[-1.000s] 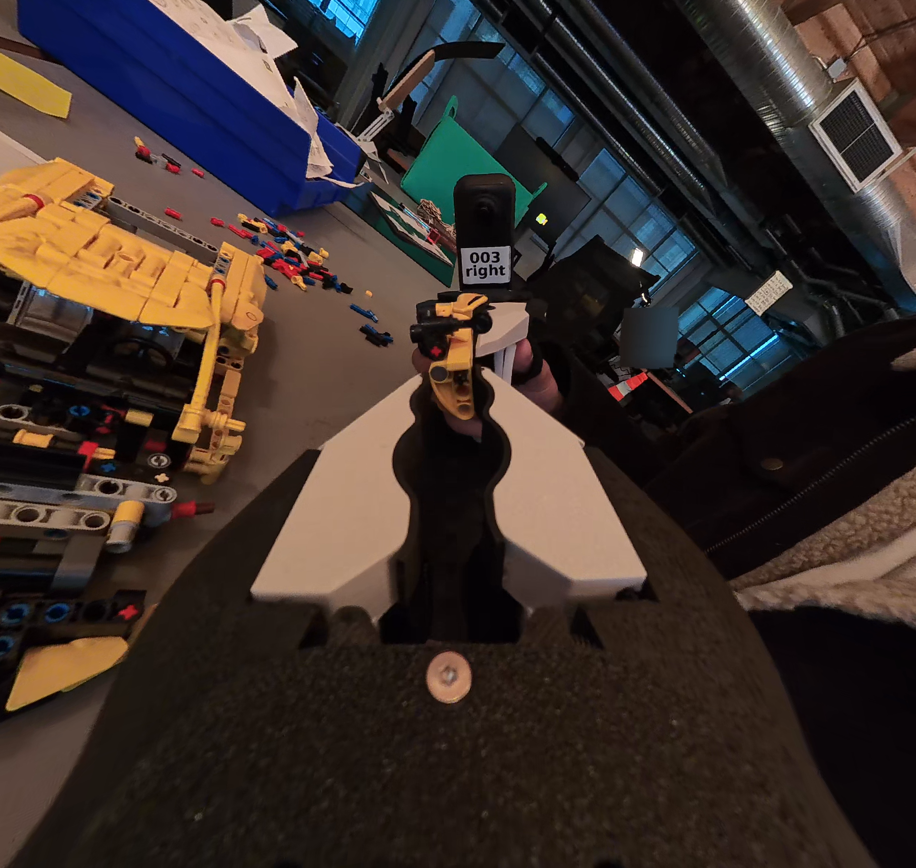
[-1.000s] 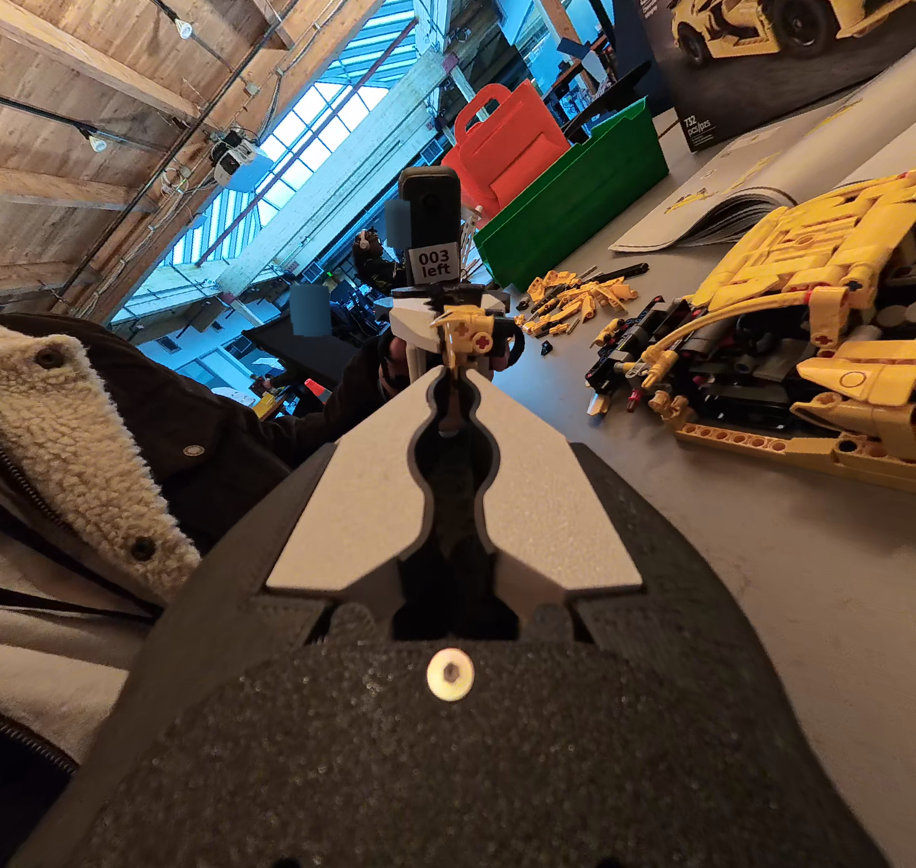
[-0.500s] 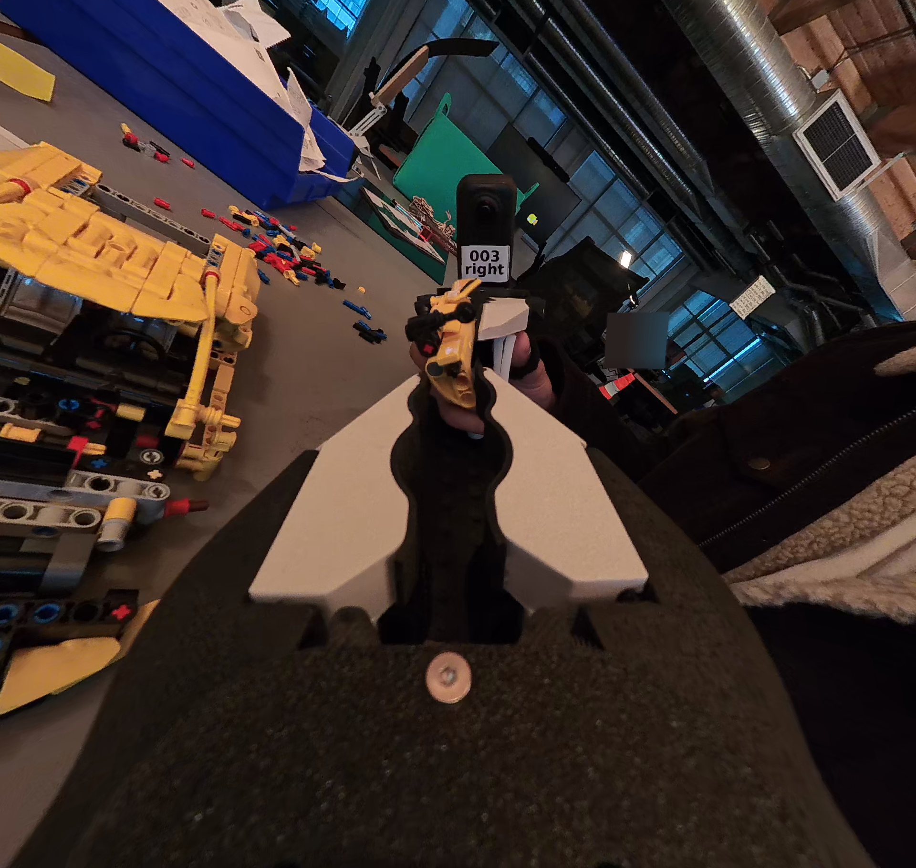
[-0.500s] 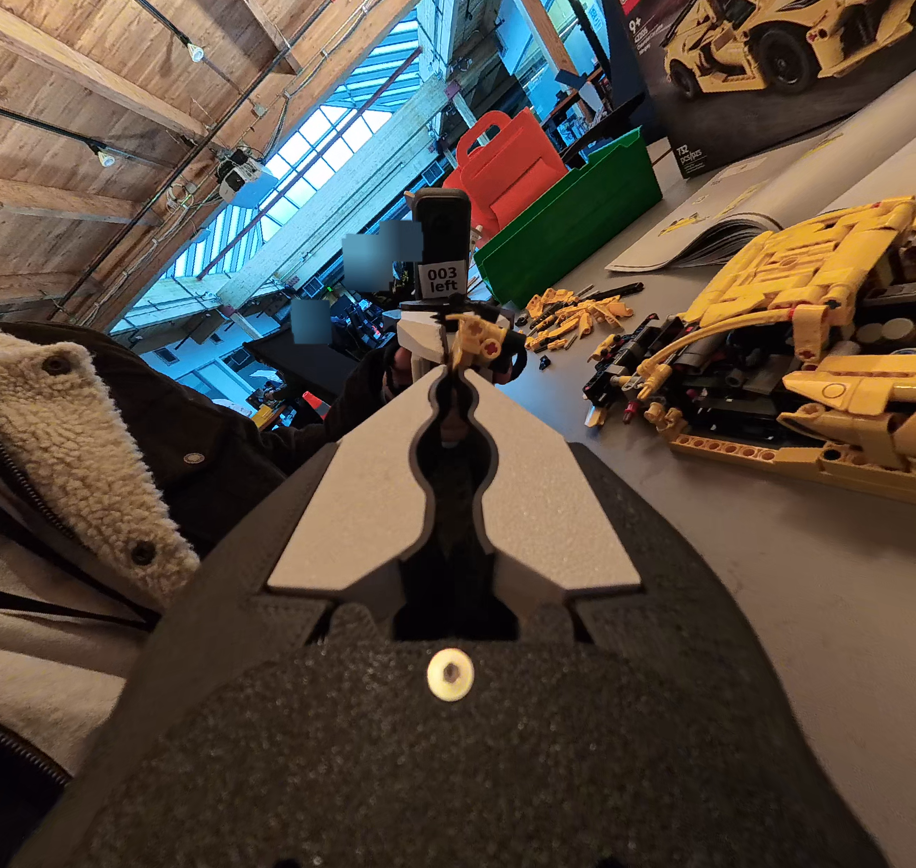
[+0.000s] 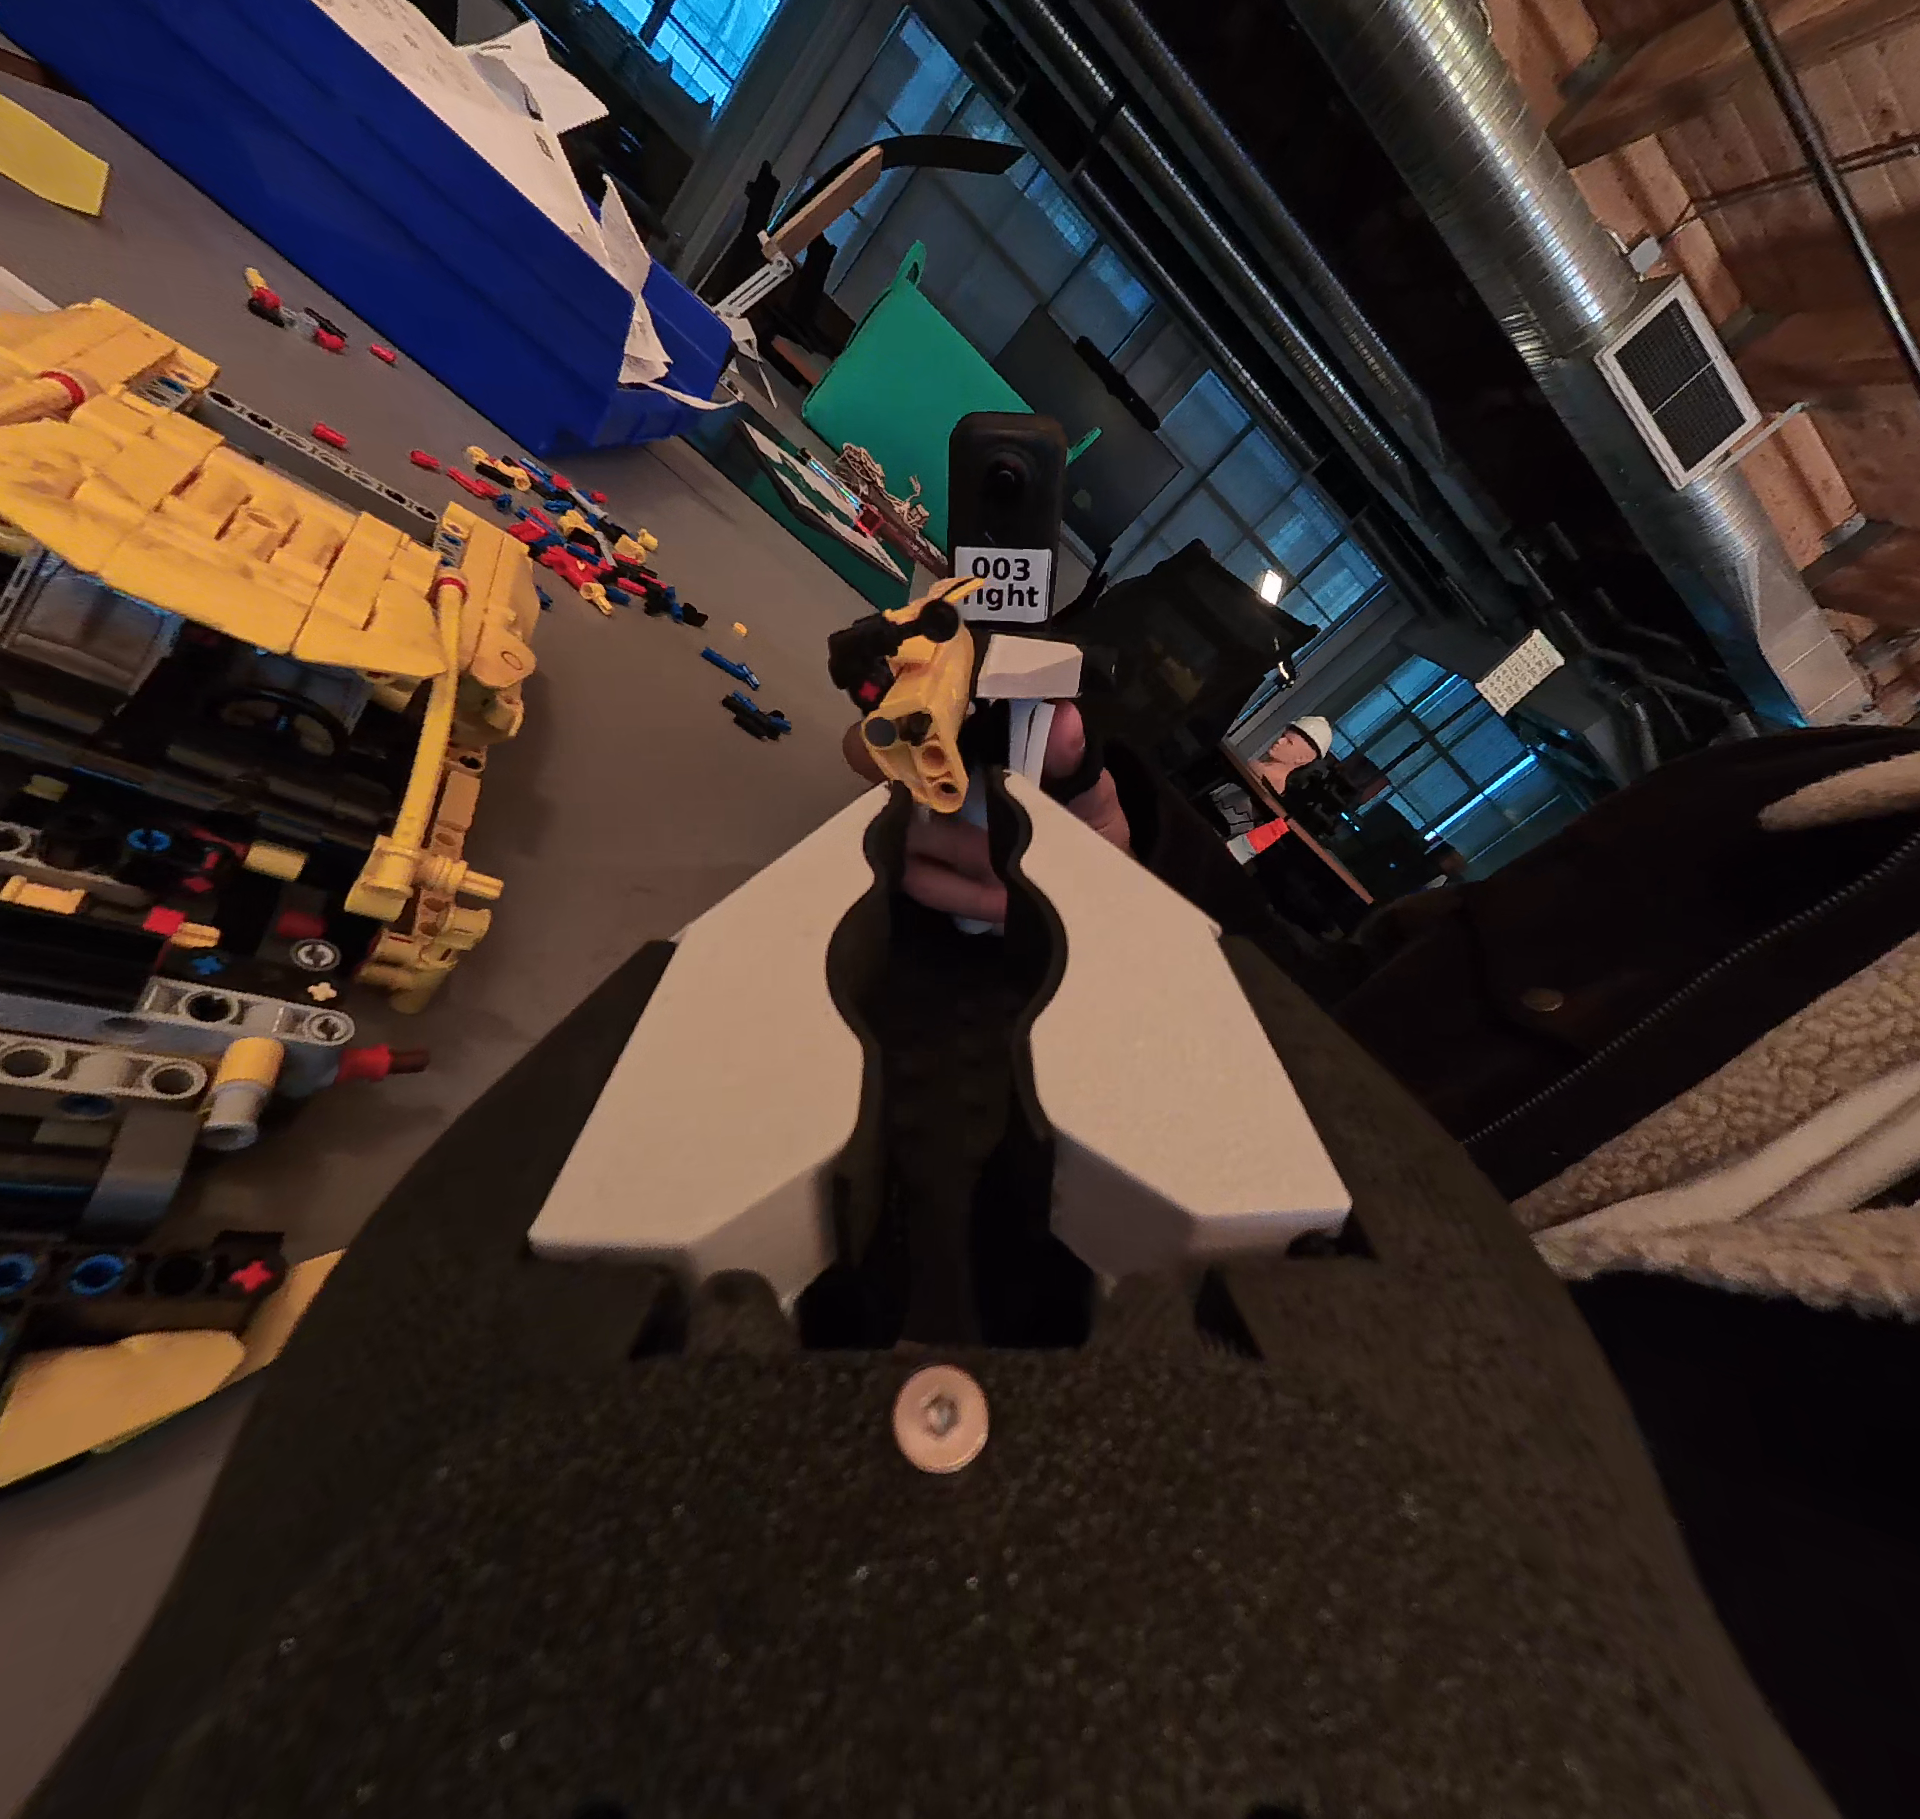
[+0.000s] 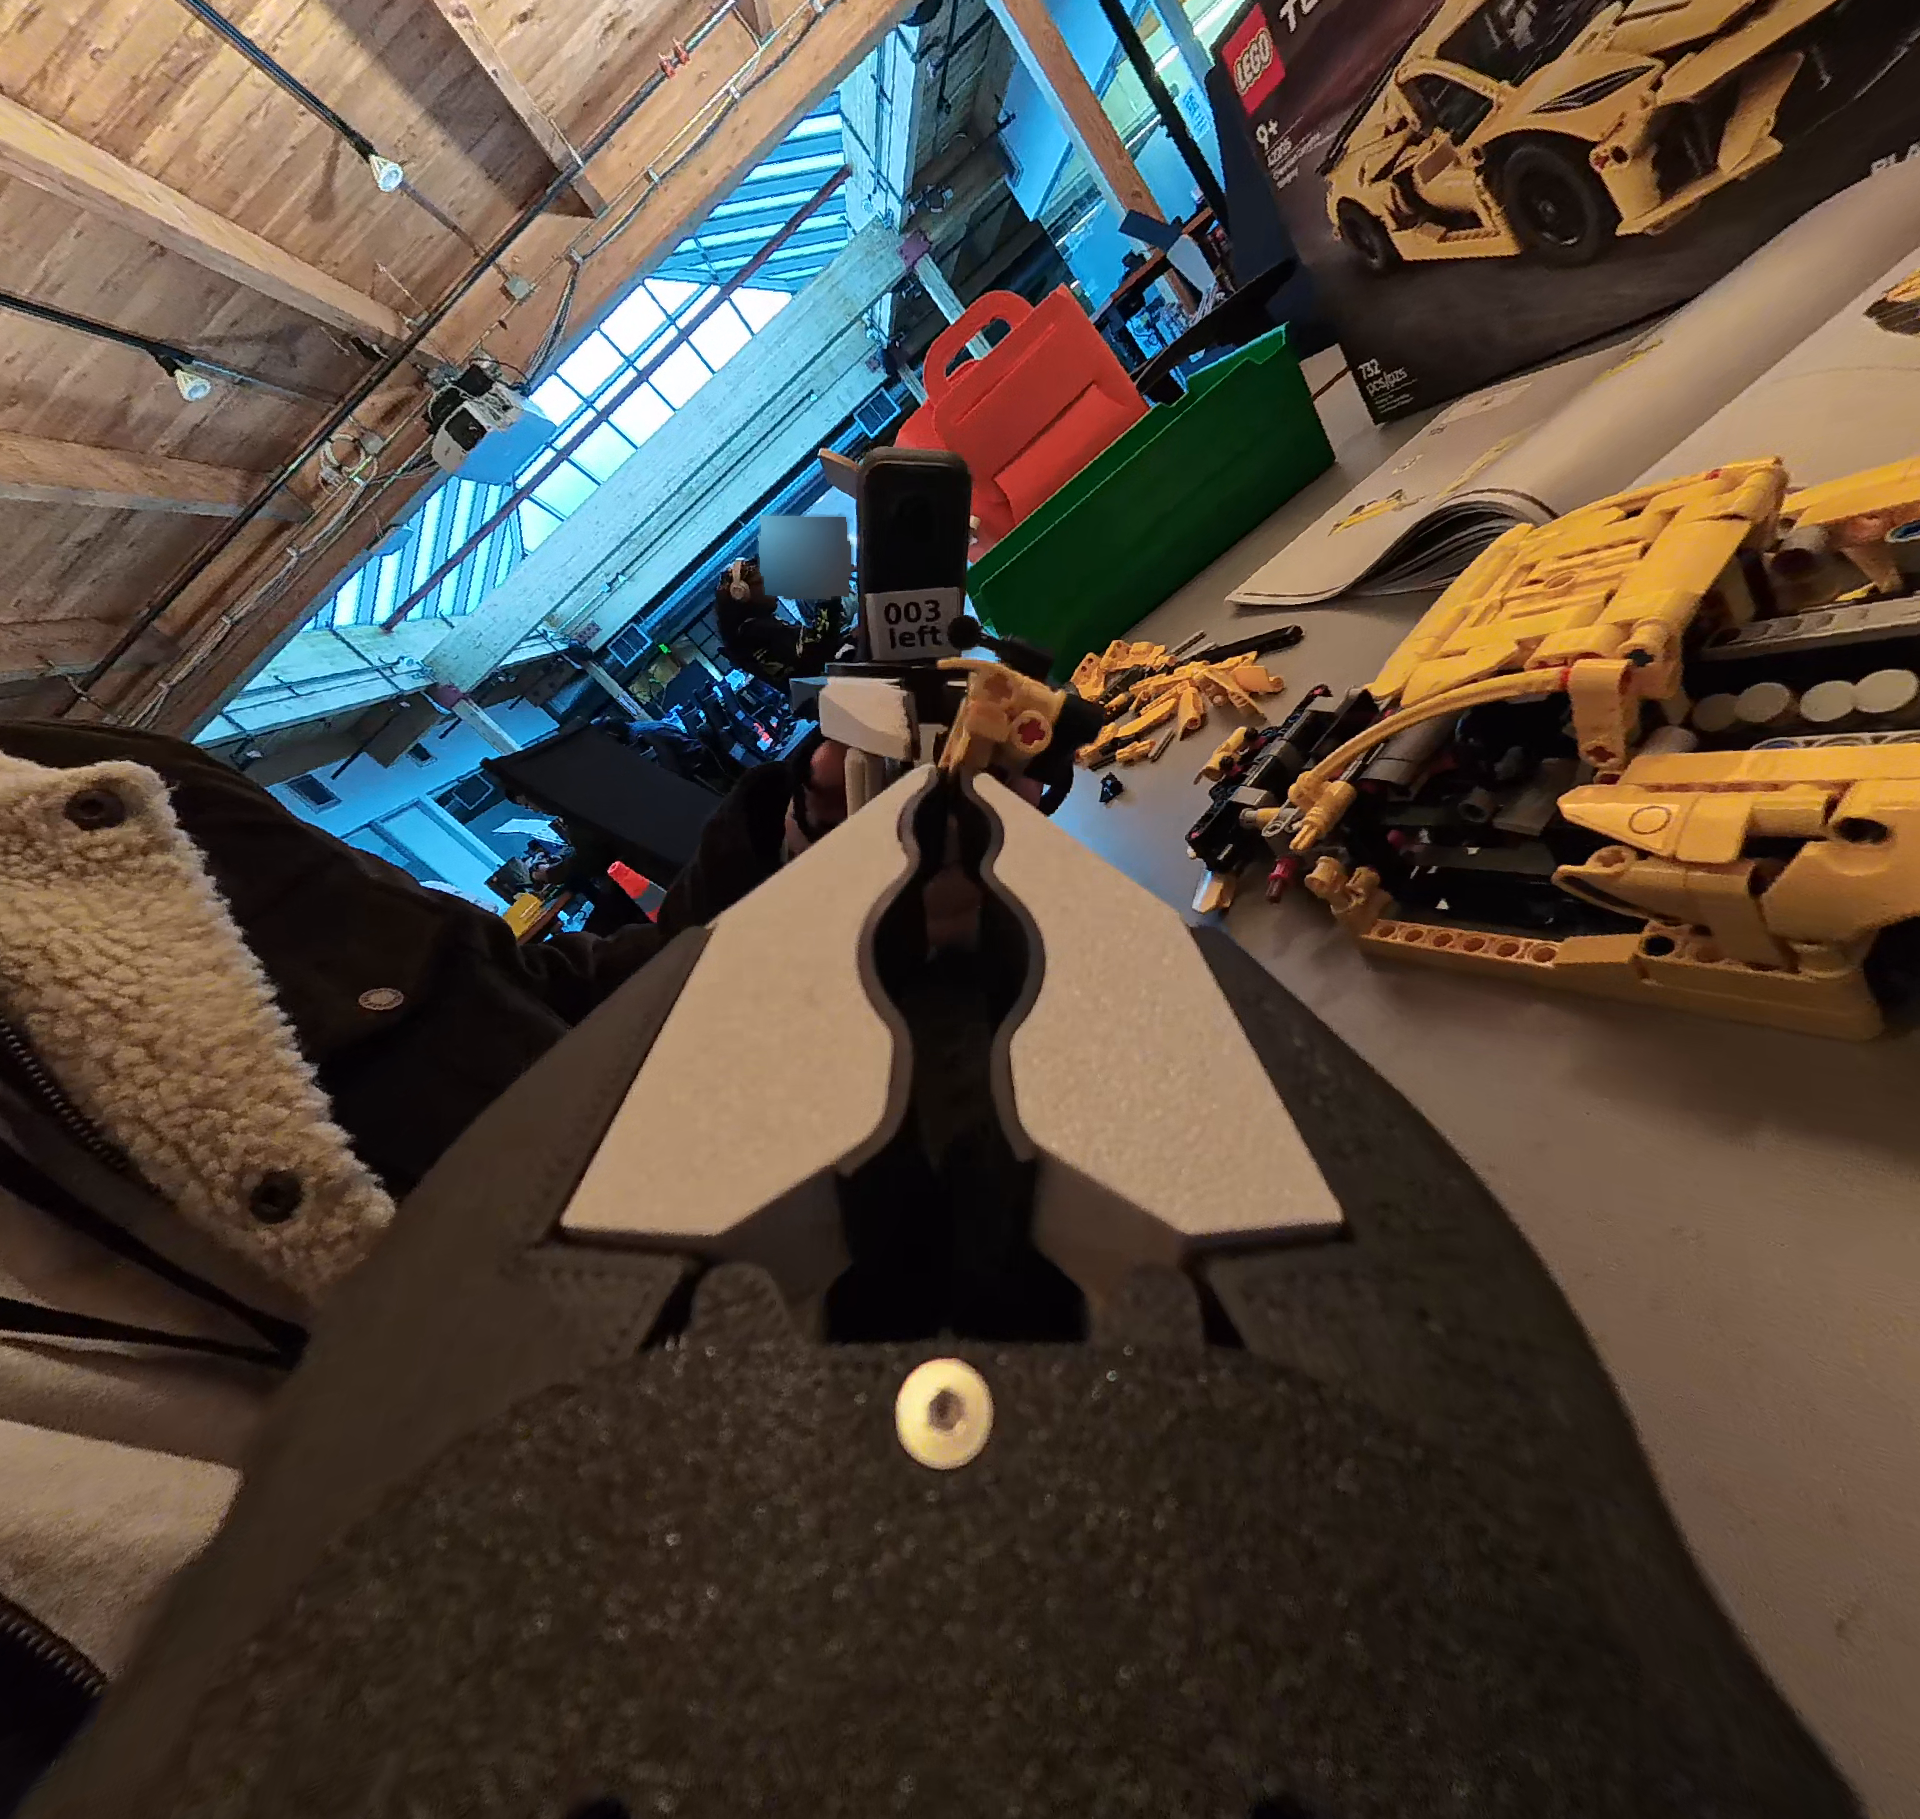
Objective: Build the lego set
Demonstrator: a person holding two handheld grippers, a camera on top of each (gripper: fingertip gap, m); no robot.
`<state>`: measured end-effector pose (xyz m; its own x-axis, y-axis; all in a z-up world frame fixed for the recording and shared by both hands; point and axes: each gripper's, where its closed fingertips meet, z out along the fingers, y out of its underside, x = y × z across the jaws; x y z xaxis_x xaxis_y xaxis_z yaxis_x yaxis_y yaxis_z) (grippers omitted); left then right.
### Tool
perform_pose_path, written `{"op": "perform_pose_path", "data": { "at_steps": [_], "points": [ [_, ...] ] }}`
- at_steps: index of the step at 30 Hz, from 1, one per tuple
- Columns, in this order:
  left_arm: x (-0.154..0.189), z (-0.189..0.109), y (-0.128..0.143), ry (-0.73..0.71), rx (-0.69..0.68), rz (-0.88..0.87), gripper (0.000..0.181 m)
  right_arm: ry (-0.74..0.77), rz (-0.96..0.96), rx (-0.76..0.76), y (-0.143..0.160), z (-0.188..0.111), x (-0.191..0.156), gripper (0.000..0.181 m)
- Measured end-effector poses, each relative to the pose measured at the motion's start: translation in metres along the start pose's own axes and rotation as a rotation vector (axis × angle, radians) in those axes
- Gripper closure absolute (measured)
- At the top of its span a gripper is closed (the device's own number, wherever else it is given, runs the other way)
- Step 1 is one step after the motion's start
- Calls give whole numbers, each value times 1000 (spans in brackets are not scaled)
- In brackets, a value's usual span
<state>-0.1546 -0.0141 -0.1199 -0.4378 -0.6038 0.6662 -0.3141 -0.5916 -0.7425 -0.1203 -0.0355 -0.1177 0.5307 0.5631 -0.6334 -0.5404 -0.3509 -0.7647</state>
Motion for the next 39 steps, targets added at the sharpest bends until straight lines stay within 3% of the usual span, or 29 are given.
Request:
{"op": "perform_pose_path", "data": {
  "at_steps": [31,34,39],
  "points": [
    [-4,6,9,-23,-43,17,160,-31,-8,-15,2,2,-5,181],
    [-3,7,10,-30,-44,38,155,-36,-30,-38,6,5,-8,181],
    [1,8,10,-49,-54,128,162,-37,-48,-60,10,8,-10,181]
  ]
}}
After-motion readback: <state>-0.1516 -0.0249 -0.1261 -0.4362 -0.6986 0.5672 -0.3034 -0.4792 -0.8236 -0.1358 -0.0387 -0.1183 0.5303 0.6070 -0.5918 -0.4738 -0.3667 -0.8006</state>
